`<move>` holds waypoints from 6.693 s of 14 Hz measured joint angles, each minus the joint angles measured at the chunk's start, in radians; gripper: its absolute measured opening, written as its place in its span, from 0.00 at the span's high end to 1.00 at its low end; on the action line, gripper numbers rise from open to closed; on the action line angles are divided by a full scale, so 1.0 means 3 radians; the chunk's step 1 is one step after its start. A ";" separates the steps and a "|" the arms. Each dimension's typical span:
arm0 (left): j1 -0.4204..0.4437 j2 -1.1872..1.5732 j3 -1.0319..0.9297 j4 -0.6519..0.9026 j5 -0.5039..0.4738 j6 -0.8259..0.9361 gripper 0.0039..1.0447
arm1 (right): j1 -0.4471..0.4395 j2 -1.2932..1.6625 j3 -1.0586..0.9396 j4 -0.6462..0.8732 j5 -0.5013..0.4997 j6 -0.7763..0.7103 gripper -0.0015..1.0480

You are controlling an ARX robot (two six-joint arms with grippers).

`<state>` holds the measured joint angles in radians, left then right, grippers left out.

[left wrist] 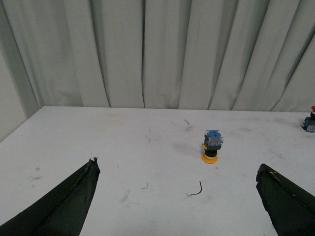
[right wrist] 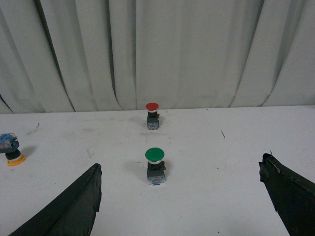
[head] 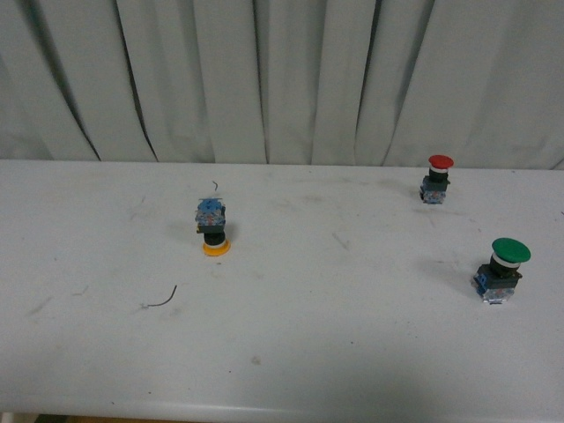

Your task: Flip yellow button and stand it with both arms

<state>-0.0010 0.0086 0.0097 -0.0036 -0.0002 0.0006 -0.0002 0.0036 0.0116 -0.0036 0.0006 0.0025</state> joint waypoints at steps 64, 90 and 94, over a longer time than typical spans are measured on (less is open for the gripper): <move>-0.1001 0.6708 0.4406 0.0127 -0.0163 -0.0551 0.68 | 0.0000 0.0000 0.0000 0.0001 -0.0001 0.0000 0.06; -0.0988 0.6152 0.2524 0.4239 0.2015 -0.3909 0.68 | 0.0000 0.0000 0.0000 0.0001 0.0000 0.0000 0.06; -0.0998 0.6184 0.2524 0.4288 0.2018 -0.3943 0.68 | 0.0000 0.0000 0.0000 0.0001 0.0000 0.0000 0.06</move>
<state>-0.3004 1.8637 0.7670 1.2827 0.6052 -1.1824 -0.0002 0.0036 0.0116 -0.0032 0.0006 0.0025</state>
